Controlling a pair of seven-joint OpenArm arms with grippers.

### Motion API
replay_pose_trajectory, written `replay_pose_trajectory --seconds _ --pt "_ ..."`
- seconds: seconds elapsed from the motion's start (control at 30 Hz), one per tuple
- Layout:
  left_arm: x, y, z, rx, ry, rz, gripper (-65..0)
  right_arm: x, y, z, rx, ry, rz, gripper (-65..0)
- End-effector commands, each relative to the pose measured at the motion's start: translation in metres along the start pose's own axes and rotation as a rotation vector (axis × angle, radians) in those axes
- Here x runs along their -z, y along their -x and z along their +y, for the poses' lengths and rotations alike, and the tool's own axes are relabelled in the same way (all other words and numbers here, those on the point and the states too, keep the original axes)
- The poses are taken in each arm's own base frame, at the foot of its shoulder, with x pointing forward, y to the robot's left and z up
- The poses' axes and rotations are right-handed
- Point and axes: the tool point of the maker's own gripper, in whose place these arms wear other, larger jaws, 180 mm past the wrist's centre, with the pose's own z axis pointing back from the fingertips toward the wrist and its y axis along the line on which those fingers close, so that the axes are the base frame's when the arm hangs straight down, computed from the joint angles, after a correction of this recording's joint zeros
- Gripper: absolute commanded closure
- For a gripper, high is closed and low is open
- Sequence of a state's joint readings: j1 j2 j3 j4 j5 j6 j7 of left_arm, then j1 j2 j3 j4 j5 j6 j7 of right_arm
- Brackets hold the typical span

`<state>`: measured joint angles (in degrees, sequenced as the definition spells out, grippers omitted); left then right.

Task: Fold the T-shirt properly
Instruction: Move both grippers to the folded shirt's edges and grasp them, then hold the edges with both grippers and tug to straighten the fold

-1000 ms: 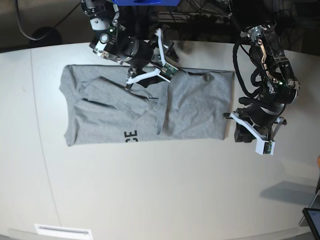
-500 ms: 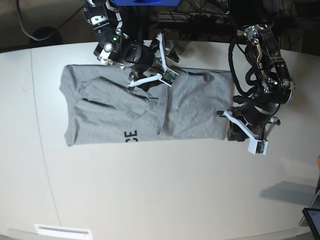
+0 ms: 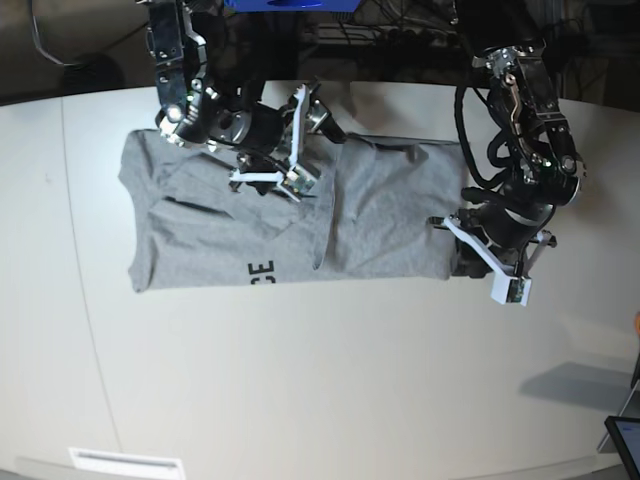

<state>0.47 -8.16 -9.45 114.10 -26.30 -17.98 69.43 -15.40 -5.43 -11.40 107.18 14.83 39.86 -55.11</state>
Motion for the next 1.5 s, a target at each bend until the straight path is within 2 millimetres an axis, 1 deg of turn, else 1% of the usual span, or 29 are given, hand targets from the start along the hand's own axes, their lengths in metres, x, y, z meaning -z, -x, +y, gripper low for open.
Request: replay_pose_trajectory --seconds 0.0,0.13,0.23,0.27,0.37,0.57,0.87,1.1,1.23,1.37,1.47 --pt "-0.003 -0.014 0.000 0.007 0.003 -0.048 -14.3 -0.005 -0.015 -0.003 0.024 -0.011 -0.070 -40.0" --pt "-0.003 -0.012 0.001 0.008 -0.002 -0.045 -14.3 -0.014 -0.015 -0.008 0.099 -0.027 -0.119 -40.0" --pt "-0.003 -0.013 0.000 0.009 0.000 -0.046 -14.3 -0.013 -0.019 -0.007 0.094 -0.039 -0.124 -40.0" --pt "-0.003 -0.013 0.000 0.007 0.003 -0.047 -14.3 -0.013 -0.019 -0.010 0.080 -0.034 -0.110 -40.0" --pt "-0.003 -0.013 0.000 0.006 0.004 -0.046 -14.3 -0.002 -0.008 -0.010 0.063 -0.060 -0.012 -40.0" --pt "-0.003 -0.012 0.001 0.008 0.001 -0.043 -14.3 0.012 0.003 -0.013 0.083 -0.087 0.041 -40.0" --pt "-0.003 -0.012 0.001 0.008 0.001 -0.043 -14.3 0.013 0.001 -0.015 0.080 -0.089 0.040 -40.0" --pt "-0.003 -0.012 0.000 0.007 0.002 -0.044 -14.3 0.024 0.014 -0.017 0.113 -0.112 0.079 -40.0" --pt "-0.003 -0.012 0.000 0.007 0.002 -0.044 -14.3 0.028 0.012 -0.020 0.110 -0.115 0.083 -40.0" --pt "-0.003 -0.012 0.000 0.007 0.002 -0.044 -14.3 0.034 0.004 -0.006 0.052 -0.153 0.089 -40.0" --pt "-0.003 -0.012 0.000 0.007 0.002 -0.044 -14.3 0.035 0.000 -0.005 0.031 -0.157 0.090 -40.0"
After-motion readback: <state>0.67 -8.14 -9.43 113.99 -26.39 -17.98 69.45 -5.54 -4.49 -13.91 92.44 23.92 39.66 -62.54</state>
